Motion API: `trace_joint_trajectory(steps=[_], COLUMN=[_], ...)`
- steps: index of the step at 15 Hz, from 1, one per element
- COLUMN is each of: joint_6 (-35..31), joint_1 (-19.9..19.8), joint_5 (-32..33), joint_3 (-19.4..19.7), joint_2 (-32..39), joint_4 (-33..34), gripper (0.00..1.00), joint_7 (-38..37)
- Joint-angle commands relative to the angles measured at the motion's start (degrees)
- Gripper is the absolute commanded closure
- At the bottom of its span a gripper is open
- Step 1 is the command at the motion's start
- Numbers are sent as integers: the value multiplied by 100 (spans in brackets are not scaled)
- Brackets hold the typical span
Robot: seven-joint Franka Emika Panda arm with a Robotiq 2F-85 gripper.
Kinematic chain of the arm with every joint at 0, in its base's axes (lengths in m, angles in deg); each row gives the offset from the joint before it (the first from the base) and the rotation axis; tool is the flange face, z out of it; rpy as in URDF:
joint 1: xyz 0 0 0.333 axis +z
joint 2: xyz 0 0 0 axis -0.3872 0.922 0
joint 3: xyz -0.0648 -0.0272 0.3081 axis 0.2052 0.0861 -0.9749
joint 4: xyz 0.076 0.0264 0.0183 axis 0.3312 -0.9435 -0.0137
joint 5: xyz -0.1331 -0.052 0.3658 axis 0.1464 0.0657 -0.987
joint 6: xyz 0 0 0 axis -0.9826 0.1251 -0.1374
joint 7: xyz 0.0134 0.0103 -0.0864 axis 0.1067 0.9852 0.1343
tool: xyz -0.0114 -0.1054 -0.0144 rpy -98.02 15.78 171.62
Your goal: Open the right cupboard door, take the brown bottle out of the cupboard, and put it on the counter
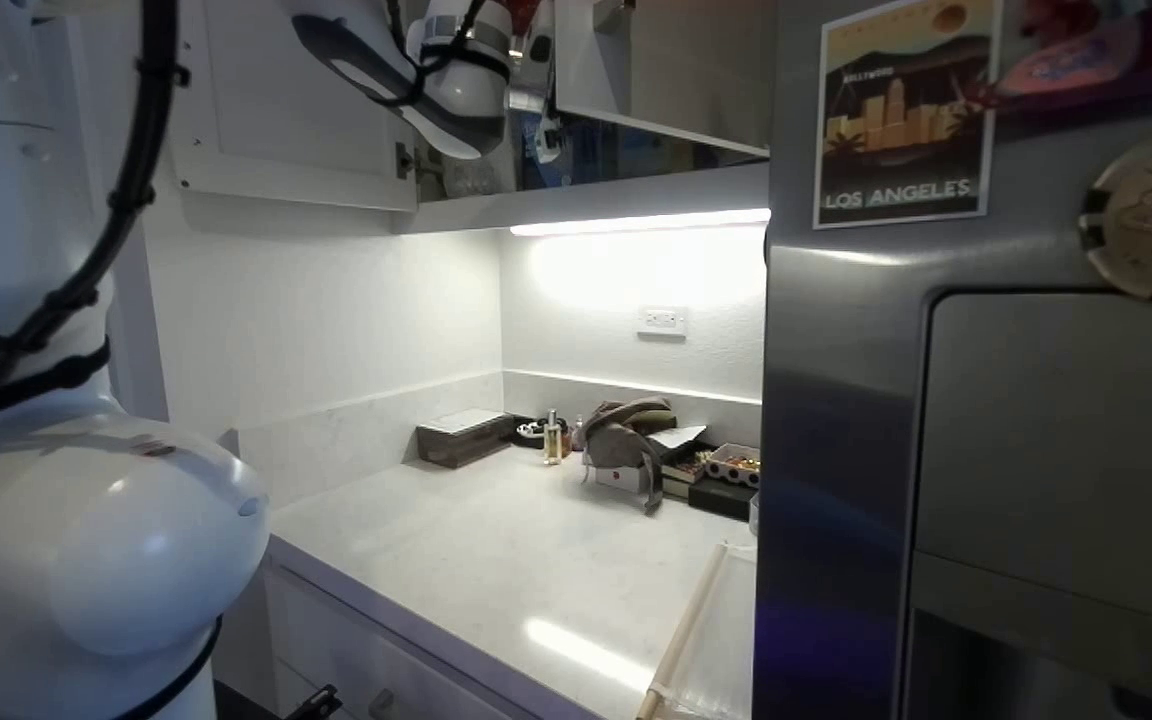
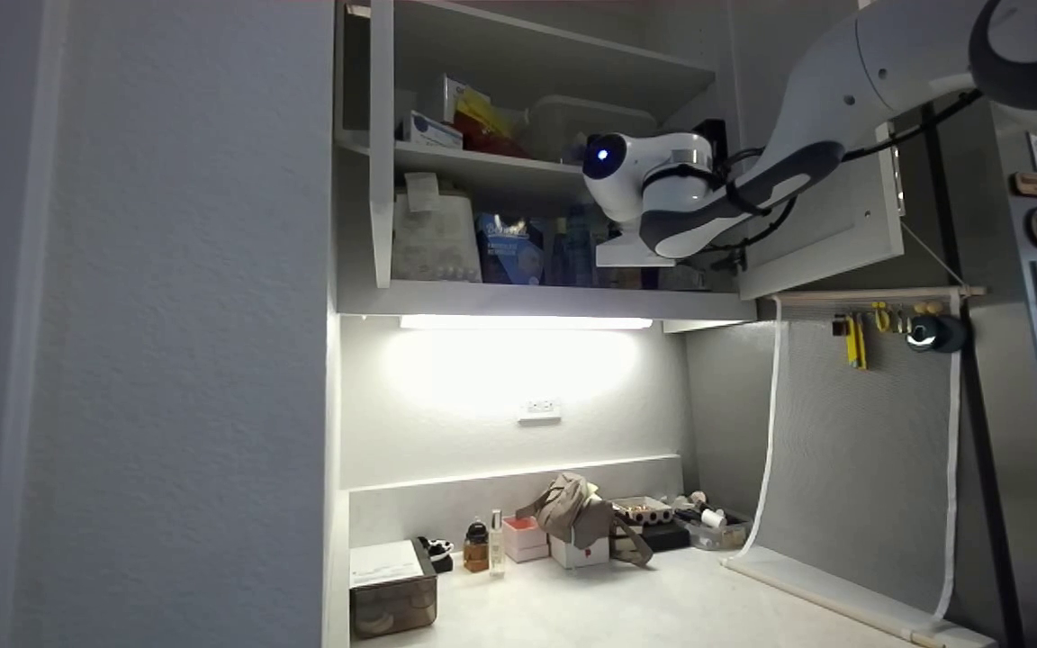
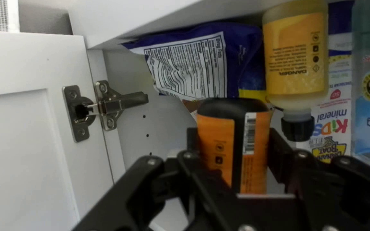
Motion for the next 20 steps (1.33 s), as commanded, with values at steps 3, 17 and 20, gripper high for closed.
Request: trace_joint_trajectory(steps=[3, 17, 20], joint_6=[-85, 46, 71], joint_1=[168, 800, 853], joint_5=[-80, -1226, -1424], joint_3=[-157, -680, -798], joint_2=[-742, -2503, -2703], joint_4=[-607, -2375, -2709], gripper=[73, 73, 73], joint_7=[27, 482, 562])
